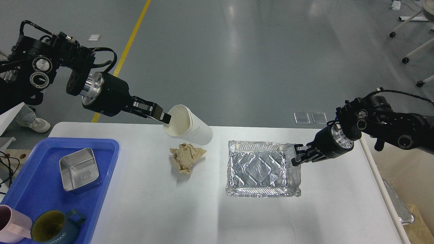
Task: Tidy desktop
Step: 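Carry the paper cup over the foil tray and set it inside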
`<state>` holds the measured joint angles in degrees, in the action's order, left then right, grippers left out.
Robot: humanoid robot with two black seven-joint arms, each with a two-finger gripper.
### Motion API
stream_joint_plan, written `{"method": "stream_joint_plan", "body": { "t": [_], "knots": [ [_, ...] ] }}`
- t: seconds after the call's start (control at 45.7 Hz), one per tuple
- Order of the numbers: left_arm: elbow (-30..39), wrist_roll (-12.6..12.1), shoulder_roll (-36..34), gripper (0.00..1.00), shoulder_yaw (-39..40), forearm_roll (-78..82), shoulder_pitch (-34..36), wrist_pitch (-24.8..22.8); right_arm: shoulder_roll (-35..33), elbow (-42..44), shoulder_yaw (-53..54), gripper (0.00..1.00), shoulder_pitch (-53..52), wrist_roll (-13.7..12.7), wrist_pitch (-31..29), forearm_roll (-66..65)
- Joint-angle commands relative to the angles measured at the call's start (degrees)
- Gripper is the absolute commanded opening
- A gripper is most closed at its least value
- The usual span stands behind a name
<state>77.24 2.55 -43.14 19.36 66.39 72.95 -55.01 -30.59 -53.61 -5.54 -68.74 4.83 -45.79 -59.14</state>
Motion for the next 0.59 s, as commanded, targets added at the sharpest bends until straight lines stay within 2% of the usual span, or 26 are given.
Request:
{"method": "stream_joint_plan", "body": {
  "t": [0.0,0.284,0.569],
  "knots": [
    [0.0,-0.1,1.1,0.01,-0.2,-1.0,0.9,0.0,0.1,-0.1,0.0,0.0,-0.2,0.0,0.0,0.2],
    [-1.6,-0.1,8.7,0.02,-0.7,-1.5,1.1,0.0,1.1,-0.2,0.0,0.0,-0.3,0.0,-0.6,0.3],
    [-10.4,-0.5,21.3,0.03,-0.9,-1.4,-0.4,0.0,1.1,-1.1,0.0,0.0,-1.4,0.1,-1.9,1.1]
  ]
}}
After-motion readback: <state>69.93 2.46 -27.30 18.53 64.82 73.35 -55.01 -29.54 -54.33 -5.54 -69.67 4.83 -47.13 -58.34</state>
